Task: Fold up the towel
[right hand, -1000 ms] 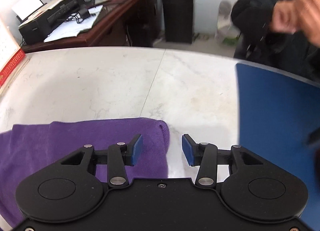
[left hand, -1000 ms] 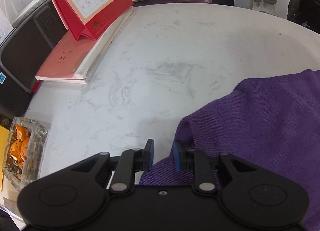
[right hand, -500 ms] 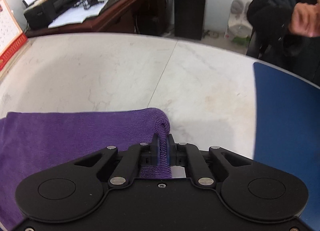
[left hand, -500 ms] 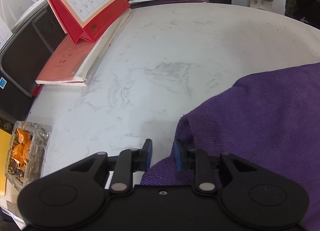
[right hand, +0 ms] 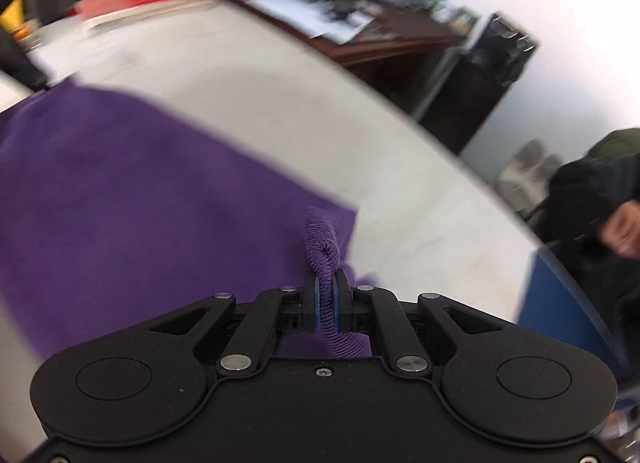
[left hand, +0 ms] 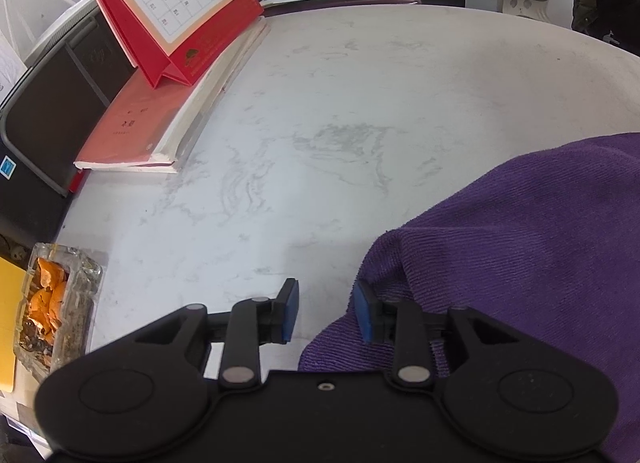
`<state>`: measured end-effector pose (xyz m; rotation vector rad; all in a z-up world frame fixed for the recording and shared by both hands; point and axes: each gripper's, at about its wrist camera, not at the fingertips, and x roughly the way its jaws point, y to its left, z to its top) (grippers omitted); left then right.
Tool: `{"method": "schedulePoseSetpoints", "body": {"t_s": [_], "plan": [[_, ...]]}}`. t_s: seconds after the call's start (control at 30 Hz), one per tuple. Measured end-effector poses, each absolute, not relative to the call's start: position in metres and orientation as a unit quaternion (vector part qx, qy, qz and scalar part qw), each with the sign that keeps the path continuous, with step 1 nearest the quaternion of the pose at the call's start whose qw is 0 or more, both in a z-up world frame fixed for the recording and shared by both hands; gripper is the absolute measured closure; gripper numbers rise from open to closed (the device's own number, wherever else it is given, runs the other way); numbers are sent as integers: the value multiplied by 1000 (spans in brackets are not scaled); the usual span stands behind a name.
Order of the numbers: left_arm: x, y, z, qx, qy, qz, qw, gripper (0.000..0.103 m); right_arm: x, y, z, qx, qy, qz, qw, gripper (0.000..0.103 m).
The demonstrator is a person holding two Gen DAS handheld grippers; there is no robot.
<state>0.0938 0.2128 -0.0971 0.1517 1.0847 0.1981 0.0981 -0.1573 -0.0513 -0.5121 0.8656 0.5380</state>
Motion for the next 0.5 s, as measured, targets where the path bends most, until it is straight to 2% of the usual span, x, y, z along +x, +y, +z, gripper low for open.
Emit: {"method": "schedulePoseSetpoints", "body": {"t_s": [0.1, 0.13, 0.17, 0.23, 0.37, 0.5], "plan": [[94, 214, -97, 71, 516, 92, 849, 75, 82, -156, -53, -221, 440, 280, 824, 90], [95, 215, -97, 70, 516, 92, 849, 74, 78, -158, -51, -207, 447, 289, 820, 81], [95, 215, -97, 71, 516, 92, 849, 74, 78, -161, -49, -186, 458, 302, 815, 66], [95, 215, -97, 71, 515, 91, 849, 74, 79, -172, -36, -121, 477, 339, 802, 55], [93, 215, -96, 75, 513, 88, 850, 74, 90, -194, -3, -105, 428, 350, 827, 55], [90, 214, -95, 79, 516, 79, 850, 74, 119, -194, -5, -199, 411, 372, 808, 55]]}}
